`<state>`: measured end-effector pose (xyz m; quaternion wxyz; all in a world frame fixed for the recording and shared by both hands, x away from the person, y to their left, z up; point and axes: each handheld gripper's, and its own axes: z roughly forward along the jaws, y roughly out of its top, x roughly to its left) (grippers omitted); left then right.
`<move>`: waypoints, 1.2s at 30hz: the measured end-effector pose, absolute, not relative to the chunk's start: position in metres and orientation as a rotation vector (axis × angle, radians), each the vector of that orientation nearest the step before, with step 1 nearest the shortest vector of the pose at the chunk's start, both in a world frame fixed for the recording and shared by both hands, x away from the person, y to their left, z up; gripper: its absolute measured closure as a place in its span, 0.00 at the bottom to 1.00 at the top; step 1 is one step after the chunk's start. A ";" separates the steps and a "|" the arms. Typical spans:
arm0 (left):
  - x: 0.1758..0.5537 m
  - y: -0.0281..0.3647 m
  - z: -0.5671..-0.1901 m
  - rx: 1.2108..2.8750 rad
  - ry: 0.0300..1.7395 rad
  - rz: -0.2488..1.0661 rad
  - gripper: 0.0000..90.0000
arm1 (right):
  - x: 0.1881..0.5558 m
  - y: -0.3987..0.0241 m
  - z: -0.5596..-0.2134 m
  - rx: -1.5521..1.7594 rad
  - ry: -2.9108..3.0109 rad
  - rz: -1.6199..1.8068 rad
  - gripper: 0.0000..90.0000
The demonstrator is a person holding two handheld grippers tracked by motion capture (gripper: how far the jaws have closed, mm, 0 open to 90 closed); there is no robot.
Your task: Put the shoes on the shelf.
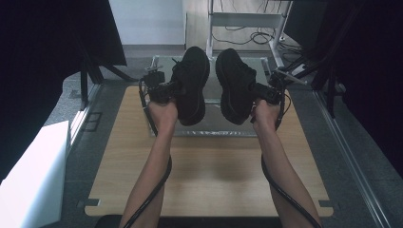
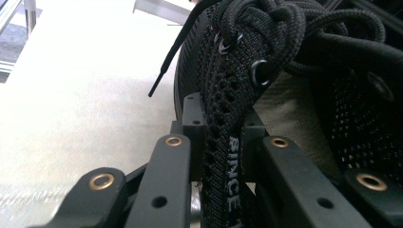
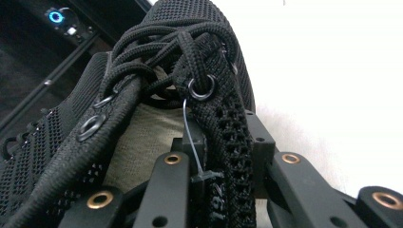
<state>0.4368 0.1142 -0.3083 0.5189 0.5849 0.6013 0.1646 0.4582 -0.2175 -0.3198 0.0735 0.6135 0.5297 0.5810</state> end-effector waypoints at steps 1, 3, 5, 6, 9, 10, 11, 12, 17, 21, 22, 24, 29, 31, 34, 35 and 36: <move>0.439 0.112 -0.308 1.404 1.449 0.399 0.88 | 0.460 -0.216 -0.319 1.843 1.588 1.734 0.85; 0.444 0.107 -0.308 1.412 1.465 0.416 0.87 | 0.466 -0.214 -0.317 1.837 1.591 1.691 0.85; 0.449 0.104 -0.309 1.423 1.477 0.428 0.87 | 0.470 -0.211 -0.315 1.830 1.595 1.661 0.85; 0.450 0.102 -0.309 1.424 1.486 0.434 0.87 | 0.471 -0.210 -0.315 1.824 1.596 1.647 0.85; 0.455 0.096 -0.306 1.429 1.504 0.438 0.87 | 0.475 -0.207 -0.315 1.827 1.603 1.605 0.85; 0.456 0.094 -0.304 1.438 1.509 0.450 0.87 | 0.477 -0.205 -0.315 1.831 1.596 1.599 0.84; 0.457 0.091 -0.303 1.447 1.517 0.462 0.87 | 0.478 -0.204 -0.315 1.830 1.589 1.597 0.84; 0.458 0.089 -0.302 1.449 1.523 0.466 0.86 | 0.479 -0.203 -0.315 1.834 1.591 1.590 0.84; 0.463 0.079 -0.300 1.453 1.551 0.486 0.85 | 0.482 -0.194 -0.311 1.811 1.618 1.519 0.84; 0.466 0.076 -0.300 1.454 1.561 0.481 0.82 | 0.485 -0.190 -0.310 1.815 1.611 1.488 0.82; 0.466 0.074 -0.300 1.460 1.561 0.486 0.81 | 0.486 -0.189 -0.310 1.822 1.607 1.483 0.82; 0.467 0.071 -0.300 1.469 1.560 0.503 0.79 | 0.487 -0.186 -0.310 1.818 1.611 1.459 0.81; 0.469 0.070 -0.300 1.477 1.564 0.487 0.75 | 0.488 -0.182 -0.310 1.795 1.613 1.432 0.78; 0.472 0.071 -0.301 1.480 1.568 0.472 0.75 | 0.489 -0.181 -0.309 1.790 1.622 1.422 0.77; 0.475 0.072 -0.301 1.487 1.572 0.455 0.72 | 0.491 -0.178 -0.308 1.768 1.651 1.397 0.75; 0.476 0.072 -0.300 1.498 1.570 0.457 0.72 | 0.492 -0.176 -0.308 1.761 1.662 1.389 0.74; 0.476 0.071 -0.300 1.507 1.569 0.459 0.71 | 0.492 -0.175 -0.307 1.755 1.671 1.385 0.74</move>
